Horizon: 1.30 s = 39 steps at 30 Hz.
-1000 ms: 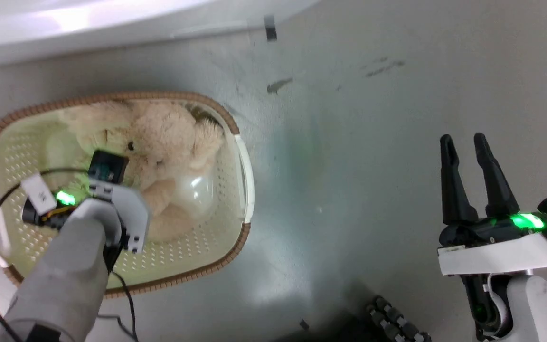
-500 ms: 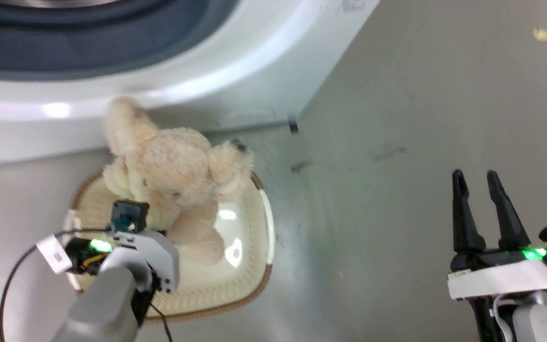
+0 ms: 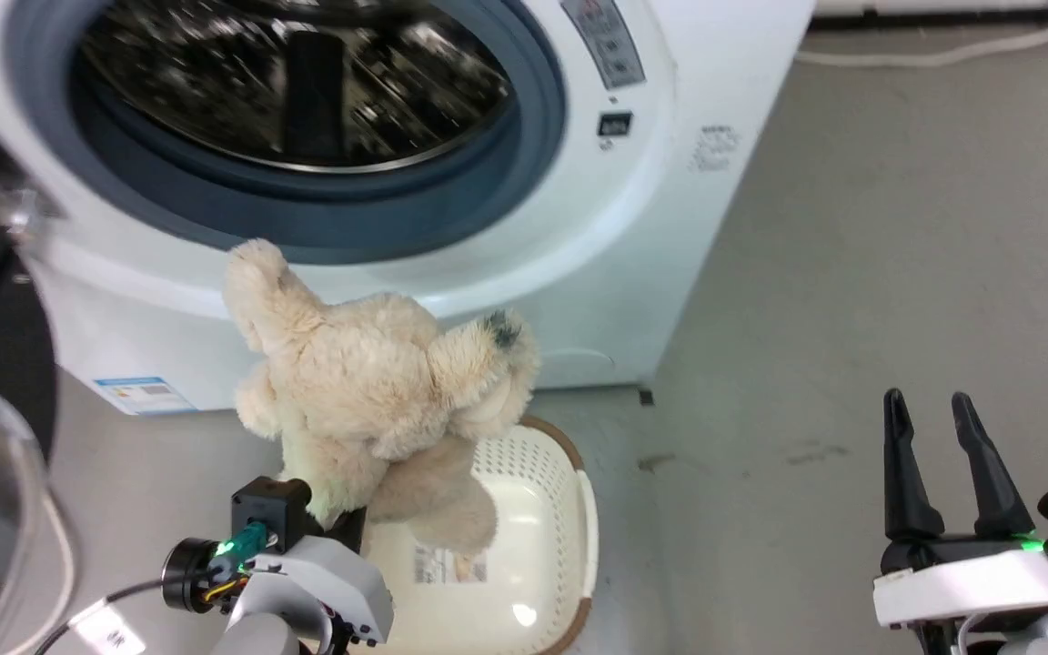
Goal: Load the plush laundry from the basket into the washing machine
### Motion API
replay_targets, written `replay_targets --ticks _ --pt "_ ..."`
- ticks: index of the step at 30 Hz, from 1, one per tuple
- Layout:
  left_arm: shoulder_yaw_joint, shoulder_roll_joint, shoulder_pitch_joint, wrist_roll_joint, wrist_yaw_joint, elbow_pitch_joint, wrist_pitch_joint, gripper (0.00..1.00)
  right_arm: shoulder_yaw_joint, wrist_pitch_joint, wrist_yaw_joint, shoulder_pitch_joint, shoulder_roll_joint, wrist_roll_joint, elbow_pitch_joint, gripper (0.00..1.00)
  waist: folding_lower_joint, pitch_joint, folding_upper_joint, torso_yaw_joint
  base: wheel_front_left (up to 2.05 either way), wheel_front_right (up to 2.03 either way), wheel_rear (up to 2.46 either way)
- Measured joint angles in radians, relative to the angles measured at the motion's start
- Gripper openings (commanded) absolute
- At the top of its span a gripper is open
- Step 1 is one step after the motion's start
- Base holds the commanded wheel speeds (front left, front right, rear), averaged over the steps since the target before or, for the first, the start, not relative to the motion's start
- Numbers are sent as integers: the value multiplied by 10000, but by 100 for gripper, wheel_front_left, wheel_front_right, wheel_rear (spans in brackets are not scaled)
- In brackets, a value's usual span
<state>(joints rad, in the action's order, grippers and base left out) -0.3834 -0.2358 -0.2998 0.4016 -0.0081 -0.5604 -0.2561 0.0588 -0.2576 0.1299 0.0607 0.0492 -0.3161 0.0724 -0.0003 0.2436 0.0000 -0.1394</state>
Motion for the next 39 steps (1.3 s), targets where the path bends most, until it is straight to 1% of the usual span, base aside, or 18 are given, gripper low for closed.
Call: replay_targets --ticks 2,5,9,12,13,17,22,25,28,33,36,39 --pt "337 104 368 -82 -54 715 0 0 -6 0 0 -82 0 0 6 100 0 -246 0 170 0 0 0" --pt "823 136 656 -516 -31 1768 2 0 -42 0 0 -183 0 0 -6 100 0 -467 0 382 0 0 0" --pt "1557 376 679 -828 82 3024 -2 0 -90 -2 0 -192 0 -2 -81 100 2 -356 0 471 0 0 0" --pt "1941 619 456 -861 38 3411 0 0 -249 -2 0 -179 0 -2 -100 100 3 -80 0 411 0 0 0" --pt "2054 658 287 -861 -38 3467 0 0 -314 -2 0 -155 -2 -4 -111 100 3 30 0 376 0 0 0" --pt "2550 598 -800 -861 -221 3461 0 0 -570 0 0 47 -2 -58 -173 100 4 561 0 170 0 0 0" --pt "2777 105 -2454 -932 -407 2867 94 0 -853 0 0 628 0 -362 -215 100 5 1317 0 -257 0 0 0" --pt "2847 -215 -3595 -926 -487 2583 581 0 -1011 0 0 890 0 -575 -299 100 4 1836 0 -539 0 0 0" --pt "2788 -700 -5052 -1022 -677 2245 1262 0 -1172 -2 0 1234 0 -727 -420 100 5 2486 0 -790 0 0 0" --pt "2523 -1536 -7694 -1258 -968 1133 2226 0 -1352 0 0 1742 2 -1035 -593 100 6 3653 0 -1185 0 0 0" --pt "1981 -2151 -9156 -1802 -1074 424 2445 0 -1536 0 0 1971 0 -1300 -679 100 7 4300 0 -1427 0 0 0" --pt "1691 -2391 -10380 -1889 -1110 -462 2740 0 -1632 -2 0 2192 0 -1628 -777 100 6 4846 0 -1683 0 0 0"
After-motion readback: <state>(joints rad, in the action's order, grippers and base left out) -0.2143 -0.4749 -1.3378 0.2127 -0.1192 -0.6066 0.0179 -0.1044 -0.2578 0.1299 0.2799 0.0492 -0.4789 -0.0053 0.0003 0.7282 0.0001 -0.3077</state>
